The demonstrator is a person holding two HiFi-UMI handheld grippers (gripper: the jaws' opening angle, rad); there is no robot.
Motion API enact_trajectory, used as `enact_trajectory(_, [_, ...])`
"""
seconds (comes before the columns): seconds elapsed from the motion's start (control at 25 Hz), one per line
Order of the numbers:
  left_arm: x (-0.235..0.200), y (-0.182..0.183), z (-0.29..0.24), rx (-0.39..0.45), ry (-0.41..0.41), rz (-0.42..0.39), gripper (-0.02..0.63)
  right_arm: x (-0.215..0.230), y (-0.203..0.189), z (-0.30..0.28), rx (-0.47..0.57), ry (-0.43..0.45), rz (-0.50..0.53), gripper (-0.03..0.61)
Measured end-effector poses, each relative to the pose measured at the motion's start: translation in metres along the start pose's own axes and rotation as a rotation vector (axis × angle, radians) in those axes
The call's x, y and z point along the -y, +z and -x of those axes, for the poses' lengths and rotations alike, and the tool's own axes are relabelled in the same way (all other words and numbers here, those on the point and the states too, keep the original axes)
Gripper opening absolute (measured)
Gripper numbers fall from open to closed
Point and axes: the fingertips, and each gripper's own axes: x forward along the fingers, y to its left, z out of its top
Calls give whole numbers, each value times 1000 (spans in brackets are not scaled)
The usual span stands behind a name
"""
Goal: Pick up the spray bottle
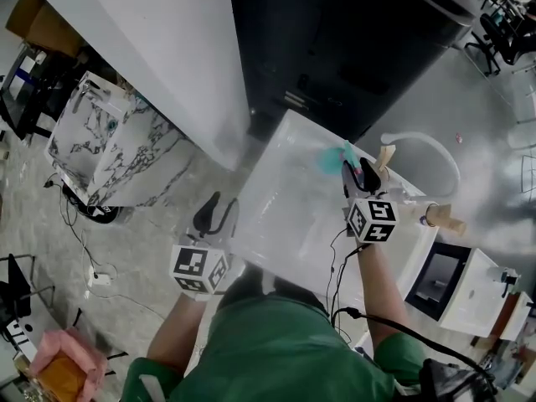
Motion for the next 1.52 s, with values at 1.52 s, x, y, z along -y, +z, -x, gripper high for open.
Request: enact_trajectory(1.52, [35, -1, 26, 8, -21, 15, 126, -1, 9, 40, 1, 2, 63, 63])
